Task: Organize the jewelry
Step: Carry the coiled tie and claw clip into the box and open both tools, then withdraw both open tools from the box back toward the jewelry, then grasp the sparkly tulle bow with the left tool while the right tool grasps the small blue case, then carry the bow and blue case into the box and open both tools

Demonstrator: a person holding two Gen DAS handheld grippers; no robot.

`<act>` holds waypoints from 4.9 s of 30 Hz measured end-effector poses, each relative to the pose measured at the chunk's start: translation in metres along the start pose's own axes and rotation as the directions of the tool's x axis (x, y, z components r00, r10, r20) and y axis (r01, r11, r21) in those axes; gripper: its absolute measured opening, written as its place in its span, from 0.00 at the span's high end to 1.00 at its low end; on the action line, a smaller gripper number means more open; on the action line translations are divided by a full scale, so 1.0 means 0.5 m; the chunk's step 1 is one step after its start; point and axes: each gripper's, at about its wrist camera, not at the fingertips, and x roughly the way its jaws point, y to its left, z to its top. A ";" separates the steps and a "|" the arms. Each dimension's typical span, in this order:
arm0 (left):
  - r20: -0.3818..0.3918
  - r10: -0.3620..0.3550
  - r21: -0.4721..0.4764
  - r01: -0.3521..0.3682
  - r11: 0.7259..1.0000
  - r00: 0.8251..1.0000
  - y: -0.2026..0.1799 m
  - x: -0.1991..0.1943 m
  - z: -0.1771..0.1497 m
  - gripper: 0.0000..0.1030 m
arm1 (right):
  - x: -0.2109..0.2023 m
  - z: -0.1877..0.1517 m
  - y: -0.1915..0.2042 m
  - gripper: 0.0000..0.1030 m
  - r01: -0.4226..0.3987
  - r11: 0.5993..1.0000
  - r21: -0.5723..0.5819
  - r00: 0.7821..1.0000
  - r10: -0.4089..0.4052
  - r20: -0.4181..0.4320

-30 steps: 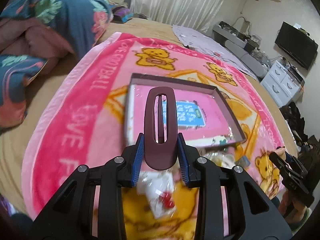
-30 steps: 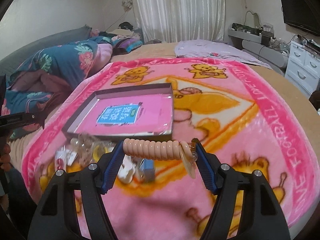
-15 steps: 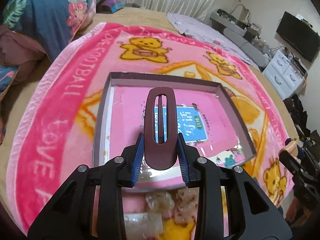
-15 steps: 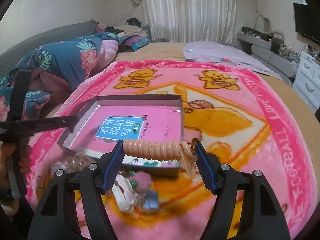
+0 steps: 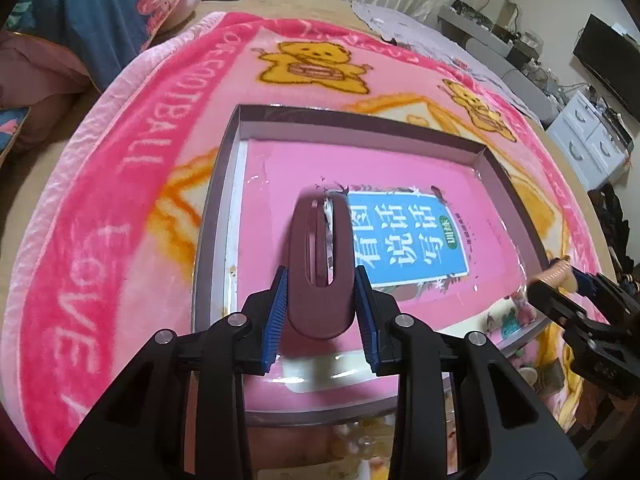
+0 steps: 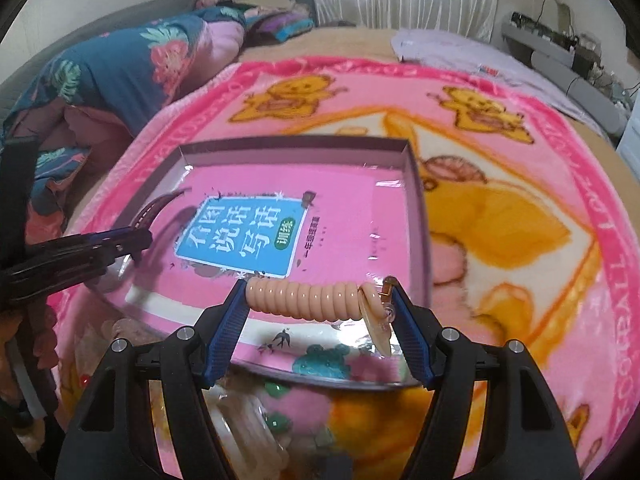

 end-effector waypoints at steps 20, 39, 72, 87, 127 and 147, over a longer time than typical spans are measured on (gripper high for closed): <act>0.097 -0.013 0.002 0.013 1.000 0.995 -0.005 -0.125 -0.044 0.26 | -0.132 -0.034 -0.022 0.22 -0.007 0.998 0.068 0.994 -0.001 0.111; 0.214 -0.030 0.025 0.025 0.999 0.976 -0.037 -0.286 -0.094 0.09 | -0.361 -0.104 -0.023 0.18 -0.030 0.998 0.053 0.951 0.013 0.308; 0.102 -0.061 0.149 0.045 0.988 0.993 -0.113 -0.273 -0.259 0.10 | -0.351 -0.267 0.044 0.18 -0.010 0.999 -0.040 0.976 0.018 0.215; -0.029 -0.072 0.188 0.077 0.979 0.997 -0.131 -0.156 -0.276 0.66 | -0.278 -0.285 -0.006 0.18 0.010 1.000 0.013 0.987 -0.012 0.160; -0.008 -0.094 0.241 0.094 0.966 0.996 -0.202 -0.046 -0.195 0.98 | -0.151 -0.249 -0.096 0.76 0.005 0.989 0.150 0.993 -0.022 0.115; 0.133 -0.192 0.231 0.158 0.960 0.972 -0.196 -0.161 -0.115 0.98 | -0.233 -0.227 -0.105 0.76 0.039 0.987 0.155 0.979 -0.069 0.194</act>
